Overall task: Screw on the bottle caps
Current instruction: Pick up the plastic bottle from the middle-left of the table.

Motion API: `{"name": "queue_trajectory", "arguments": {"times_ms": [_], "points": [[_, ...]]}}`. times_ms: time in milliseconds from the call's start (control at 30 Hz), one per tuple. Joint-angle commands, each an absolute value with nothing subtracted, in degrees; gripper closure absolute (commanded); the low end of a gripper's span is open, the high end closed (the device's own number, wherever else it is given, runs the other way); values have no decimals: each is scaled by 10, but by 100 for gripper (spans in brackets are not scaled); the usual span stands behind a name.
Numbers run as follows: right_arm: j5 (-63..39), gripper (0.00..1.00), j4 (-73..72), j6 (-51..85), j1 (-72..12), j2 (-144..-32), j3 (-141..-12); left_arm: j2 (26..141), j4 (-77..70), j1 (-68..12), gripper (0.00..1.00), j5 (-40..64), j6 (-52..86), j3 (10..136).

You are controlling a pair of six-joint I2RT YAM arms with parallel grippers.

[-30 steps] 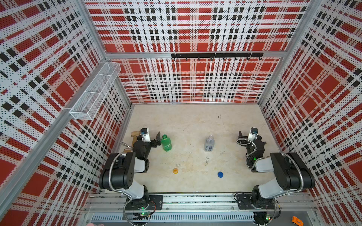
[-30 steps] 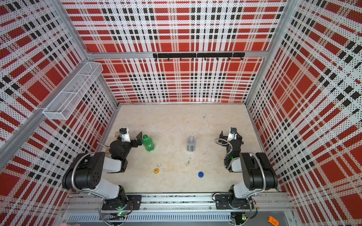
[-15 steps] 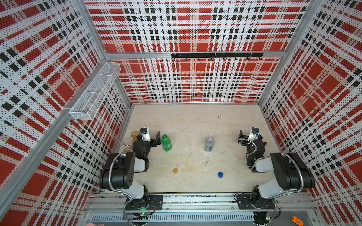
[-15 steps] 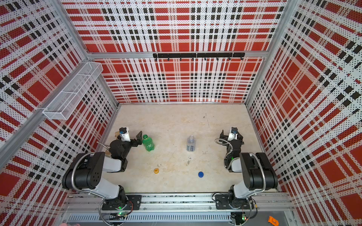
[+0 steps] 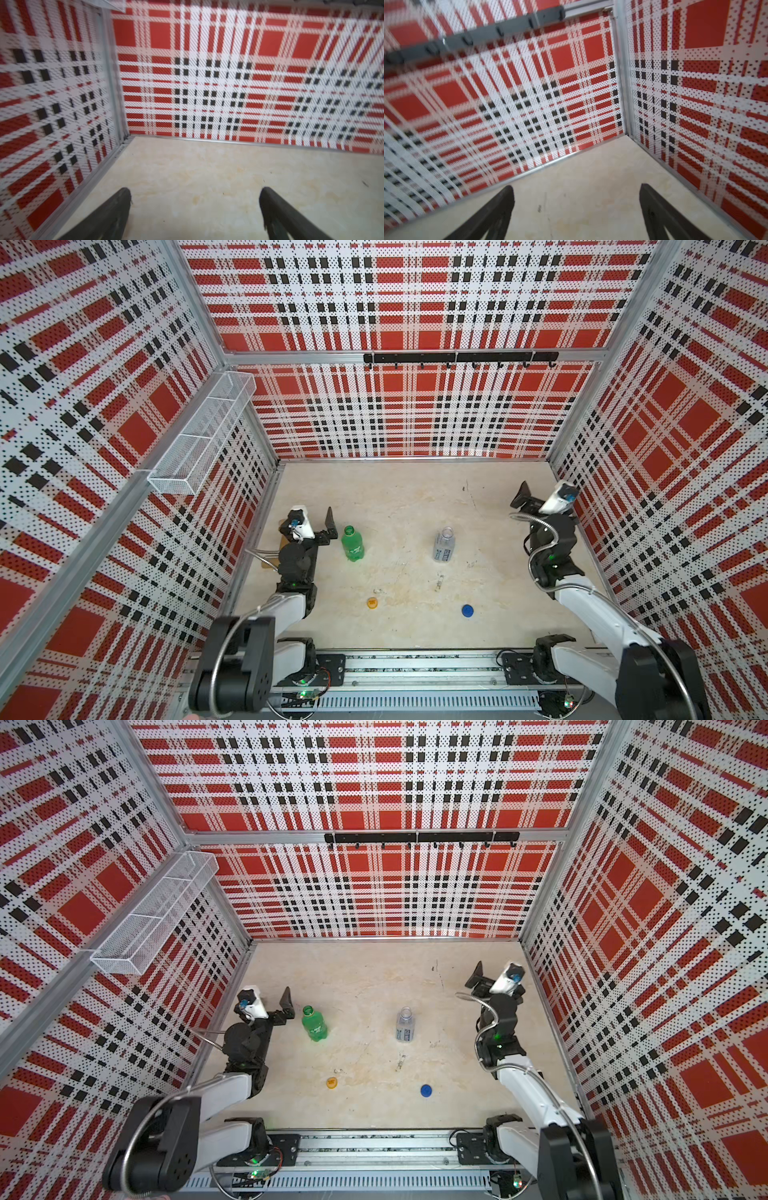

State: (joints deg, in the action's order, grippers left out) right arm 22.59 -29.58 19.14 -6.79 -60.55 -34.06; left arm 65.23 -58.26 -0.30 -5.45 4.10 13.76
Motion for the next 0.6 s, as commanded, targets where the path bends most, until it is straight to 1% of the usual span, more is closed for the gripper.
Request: {"name": "queue_trajectory", "arguments": {"times_ms": [0,33,100,133,200,233,300,333,400,500,567], "points": [[44,0,-132,369,-18,-602,-393,555,-423,12,1,-153,141,199],[18,0,-126,390,-16,-605,-404,523,-360,13,1,-176,175,222],[-59,0,-175,393,-20,-600,-406,466,-251,23,1,-189,268,260],[-57,0,-167,402,-33,-592,-418,440,-199,31,1,-179,314,276],[-55,0,-86,383,-73,-592,-482,388,-100,45,1,-163,377,304],[-58,0,-47,362,-99,-600,-519,372,-39,35,1,-184,389,326],[-68,0,31,319,-155,-628,-596,349,55,13,1,-213,384,364],[-57,0,70,293,-196,-647,-635,337,81,11,1,-206,375,373],[-14,0,122,260,-276,-678,-687,314,107,1,1,-204,349,381],[58,0,168,210,-400,-742,-748,286,148,-31,1,-241,328,389],[61,0,204,203,-452,-800,-793,278,180,-47,1,-234,305,395]]}}
